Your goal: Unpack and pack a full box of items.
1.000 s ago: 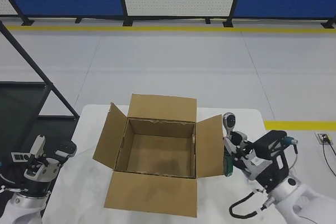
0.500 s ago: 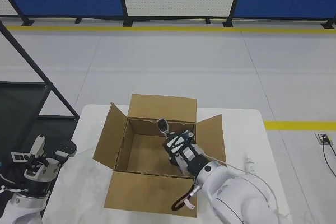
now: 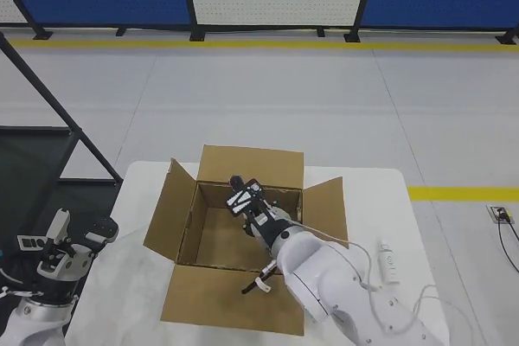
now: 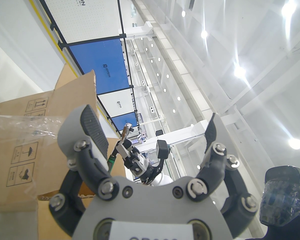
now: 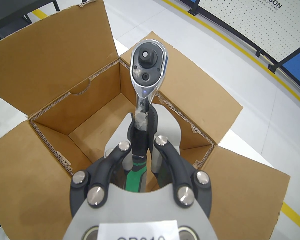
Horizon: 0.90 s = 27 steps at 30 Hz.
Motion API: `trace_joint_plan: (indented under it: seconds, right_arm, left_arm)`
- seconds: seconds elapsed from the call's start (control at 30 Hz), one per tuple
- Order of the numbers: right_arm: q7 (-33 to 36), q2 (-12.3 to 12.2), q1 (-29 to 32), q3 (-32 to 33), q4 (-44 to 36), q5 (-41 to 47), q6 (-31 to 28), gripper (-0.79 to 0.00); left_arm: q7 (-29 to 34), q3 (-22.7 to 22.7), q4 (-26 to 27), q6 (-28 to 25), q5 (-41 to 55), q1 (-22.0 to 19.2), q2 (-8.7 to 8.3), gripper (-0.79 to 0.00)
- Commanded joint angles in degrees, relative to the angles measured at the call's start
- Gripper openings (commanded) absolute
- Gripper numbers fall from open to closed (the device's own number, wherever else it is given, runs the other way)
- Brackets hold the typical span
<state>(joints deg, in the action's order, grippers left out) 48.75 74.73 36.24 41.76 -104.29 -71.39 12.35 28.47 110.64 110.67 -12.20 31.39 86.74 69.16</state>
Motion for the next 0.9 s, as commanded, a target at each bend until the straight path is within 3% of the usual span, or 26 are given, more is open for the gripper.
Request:
trace_joint_plan:
  seconds: [0.0,0.13,0.23,0.4,0.63,0.87]
  right_arm:
    - [0.0,0.0,0.0,0.0,0.0,0.0,0.0,-0.785]
    - [-1.5,0.0,1.0,0.2,0.0,0.5,-0.6,-0.785]
    - [-2.2,-0.2,2.1,0.8,2.0,0.1,-4.9,-0.785]
    - [-0.9,1.2,-3.0,-1.5,9.9,1.8,-14.0,-0.785]
    - [0.7,5.9,-13.7,-8.1,25.2,7.6,-22.4,-0.785]
    - [4.7,12.9,-22.4,-15.8,42.8,13.3,-26.1,-0.785]
  left_arm:
    - [0.0,0.0,0.0,0.0,0.0,0.0,0.00,0.000]
    - [0.0,0.0,0.0,0.0,0.0,0.0,0.00,0.000]
    - [0.0,0.0,0.0,0.0,0.0,0.0,0.00,0.000]
    - [0.0,0.0,0.0,0.0,0.0,0.0,0.00,0.000]
    - [0.0,0.0,0.0,0.0,0.0,0.0,0.00,0.000]
    - [0.0,0.0,0.0,0.0,0.0,0.0,0.00,0.000]
